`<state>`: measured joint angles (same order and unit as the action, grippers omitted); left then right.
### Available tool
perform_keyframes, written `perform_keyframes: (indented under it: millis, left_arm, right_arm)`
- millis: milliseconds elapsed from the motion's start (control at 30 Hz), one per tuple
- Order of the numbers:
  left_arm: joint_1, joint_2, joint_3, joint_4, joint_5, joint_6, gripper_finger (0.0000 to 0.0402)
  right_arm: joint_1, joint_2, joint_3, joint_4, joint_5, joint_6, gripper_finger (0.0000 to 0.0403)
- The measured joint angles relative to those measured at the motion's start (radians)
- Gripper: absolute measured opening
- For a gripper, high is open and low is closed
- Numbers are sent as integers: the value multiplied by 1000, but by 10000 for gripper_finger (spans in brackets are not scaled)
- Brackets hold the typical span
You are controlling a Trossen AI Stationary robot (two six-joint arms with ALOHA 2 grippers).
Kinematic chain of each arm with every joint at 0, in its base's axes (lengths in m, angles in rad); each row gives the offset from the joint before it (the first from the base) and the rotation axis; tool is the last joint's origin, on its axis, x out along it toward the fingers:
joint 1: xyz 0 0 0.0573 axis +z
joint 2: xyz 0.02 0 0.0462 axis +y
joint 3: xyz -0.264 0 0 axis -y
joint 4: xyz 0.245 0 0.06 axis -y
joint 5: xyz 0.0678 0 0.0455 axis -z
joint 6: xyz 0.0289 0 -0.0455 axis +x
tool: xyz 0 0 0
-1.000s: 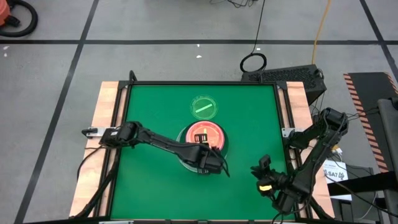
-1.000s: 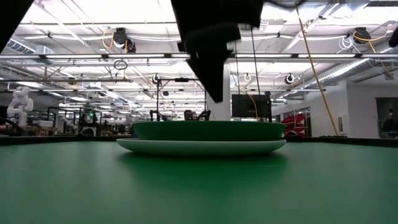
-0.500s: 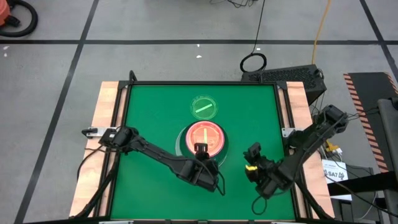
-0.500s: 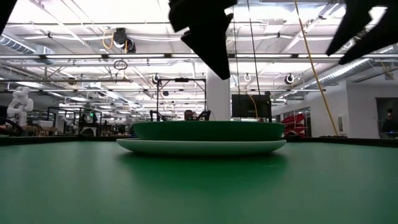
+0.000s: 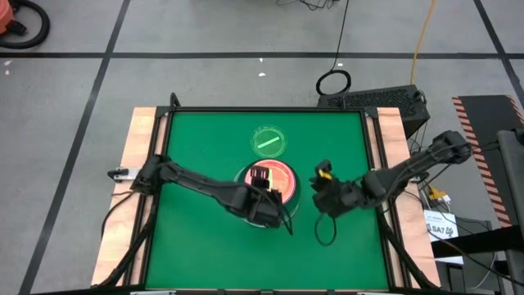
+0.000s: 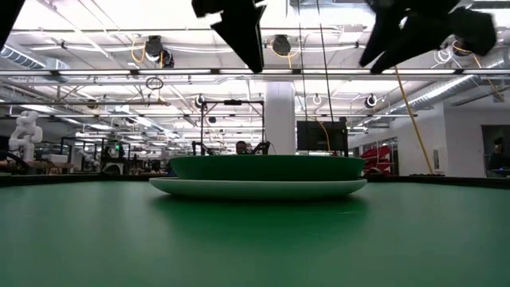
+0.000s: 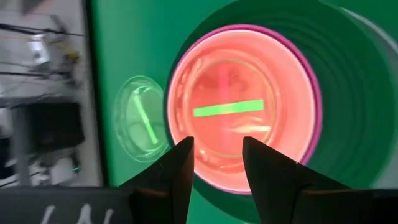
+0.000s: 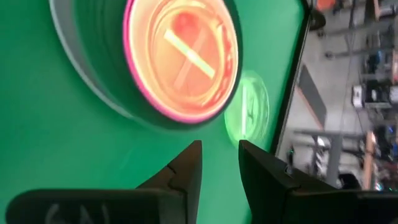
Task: Stack plastic plates
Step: Stack the small green plate on top of the small green plate
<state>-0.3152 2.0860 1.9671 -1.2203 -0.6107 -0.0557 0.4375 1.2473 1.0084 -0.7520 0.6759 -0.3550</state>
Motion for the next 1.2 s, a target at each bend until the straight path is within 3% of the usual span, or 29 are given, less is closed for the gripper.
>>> perform_keyframes:
  millis: [167, 367, 533, 833, 967, 1200]
  left_arm:
    - [33, -103, -99, 56, 37, 17, 145]
    - [50, -333, -549, 444, 87, -45, 145]
    - [17, -462, -761, 736, 57, -114, 145]
    - [-69, -441, -815, 826, -191, -247, 145]
    - [-95, -405, -814, 872, -243, -296, 145]
    - [-99, -347, -814, 877, -246, -368, 145]
  right_arm:
    - [-161, -104, -124, 255, -165, -218, 98]
    - [-356, -144, -205, 428, -376, -361, 98]
    - [-532, -98, -215, 470, -523, -421, 98]
    - [-755, 70, -216, 563, -751, -590, 98]
    - [-811, 164, -215, 631, -777, -673, 98]
    - [-870, 308, -215, 751, -837, -706, 109]
